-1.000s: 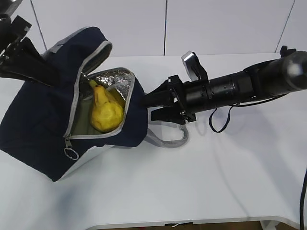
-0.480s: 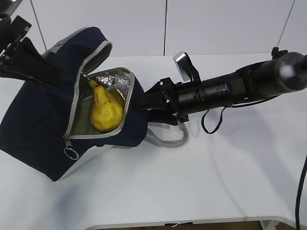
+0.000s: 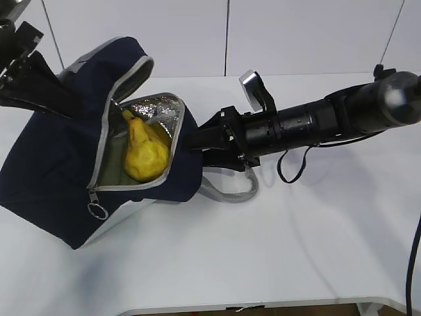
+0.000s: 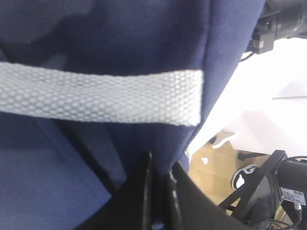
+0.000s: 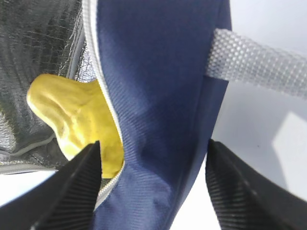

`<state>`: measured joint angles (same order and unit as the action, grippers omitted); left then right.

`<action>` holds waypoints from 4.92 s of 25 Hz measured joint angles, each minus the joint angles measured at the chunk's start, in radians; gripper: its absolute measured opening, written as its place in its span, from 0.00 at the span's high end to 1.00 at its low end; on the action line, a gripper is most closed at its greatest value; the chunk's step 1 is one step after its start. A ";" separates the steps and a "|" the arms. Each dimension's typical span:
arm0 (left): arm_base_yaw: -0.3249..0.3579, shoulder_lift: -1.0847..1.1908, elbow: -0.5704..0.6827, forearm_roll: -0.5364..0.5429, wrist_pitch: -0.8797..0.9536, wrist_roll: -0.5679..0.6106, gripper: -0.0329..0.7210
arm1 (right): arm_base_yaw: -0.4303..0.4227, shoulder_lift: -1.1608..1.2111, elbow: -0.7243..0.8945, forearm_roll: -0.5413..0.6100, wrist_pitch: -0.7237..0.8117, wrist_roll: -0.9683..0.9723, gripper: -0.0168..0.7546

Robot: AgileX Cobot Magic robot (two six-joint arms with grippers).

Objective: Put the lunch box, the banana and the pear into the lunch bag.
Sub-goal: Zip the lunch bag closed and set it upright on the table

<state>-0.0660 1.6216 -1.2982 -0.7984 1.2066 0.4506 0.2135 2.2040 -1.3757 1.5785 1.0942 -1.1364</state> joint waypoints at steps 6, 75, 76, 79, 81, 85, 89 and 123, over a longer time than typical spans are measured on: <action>0.000 0.000 0.000 0.000 0.000 0.000 0.97 | 0.000 0.000 0.000 0.000 -0.003 -0.001 0.40; -0.249 0.002 0.004 -0.407 -0.088 -0.006 0.97 | 0.000 -0.607 -0.198 -1.260 0.047 0.717 0.95; -0.249 0.002 0.004 -0.407 -0.088 -0.004 0.97 | 0.000 -0.607 -0.202 -1.260 0.047 0.717 0.95; -0.249 0.002 0.004 -0.380 -0.094 0.000 0.97 | 0.000 -0.607 -0.204 -1.260 0.047 0.720 0.95; -0.249 0.006 0.004 -0.358 -0.107 0.016 0.97 | 0.000 -0.607 -0.204 -1.260 0.036 0.720 0.95; -0.251 0.060 0.004 -0.358 -0.116 0.043 0.97 | 0.000 -0.607 -0.204 -1.260 0.014 0.720 0.95; -0.273 0.127 0.004 -0.376 -0.139 0.092 0.97 | 0.000 -0.607 -0.204 -1.265 0.011 0.720 0.95; -0.287 0.141 0.004 -0.331 -0.183 0.120 0.88 | 0.000 -0.517 -0.213 -1.250 0.020 0.763 0.46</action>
<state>-0.3533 1.7628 -1.2945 -1.1298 1.0237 0.5705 0.2135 1.6873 -1.5882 0.3284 1.1138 -0.3735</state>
